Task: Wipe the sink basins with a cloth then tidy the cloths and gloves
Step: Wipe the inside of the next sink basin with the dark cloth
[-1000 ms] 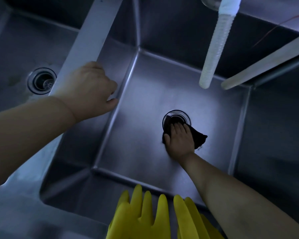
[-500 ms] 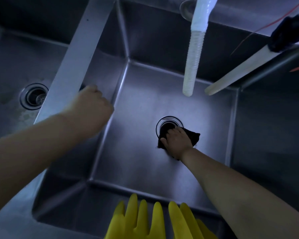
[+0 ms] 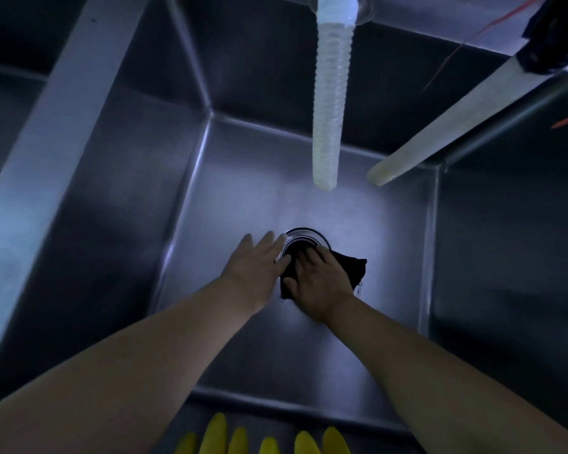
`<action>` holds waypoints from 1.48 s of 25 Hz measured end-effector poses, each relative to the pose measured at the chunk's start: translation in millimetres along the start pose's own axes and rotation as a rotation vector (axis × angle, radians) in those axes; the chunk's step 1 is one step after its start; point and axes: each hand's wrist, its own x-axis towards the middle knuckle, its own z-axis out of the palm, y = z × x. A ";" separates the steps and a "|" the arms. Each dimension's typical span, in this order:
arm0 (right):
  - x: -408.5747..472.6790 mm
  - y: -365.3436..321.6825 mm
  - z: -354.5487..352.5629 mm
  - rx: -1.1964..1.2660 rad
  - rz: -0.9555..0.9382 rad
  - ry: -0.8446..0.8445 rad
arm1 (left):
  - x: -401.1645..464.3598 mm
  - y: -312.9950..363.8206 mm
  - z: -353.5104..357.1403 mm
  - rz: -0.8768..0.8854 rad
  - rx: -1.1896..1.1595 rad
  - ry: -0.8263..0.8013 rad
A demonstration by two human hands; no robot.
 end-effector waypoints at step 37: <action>-46.3 -8.6 44.1 0.173 0.068 0.375 | 27.0 2.8 19.0 -0.109 -0.147 0.142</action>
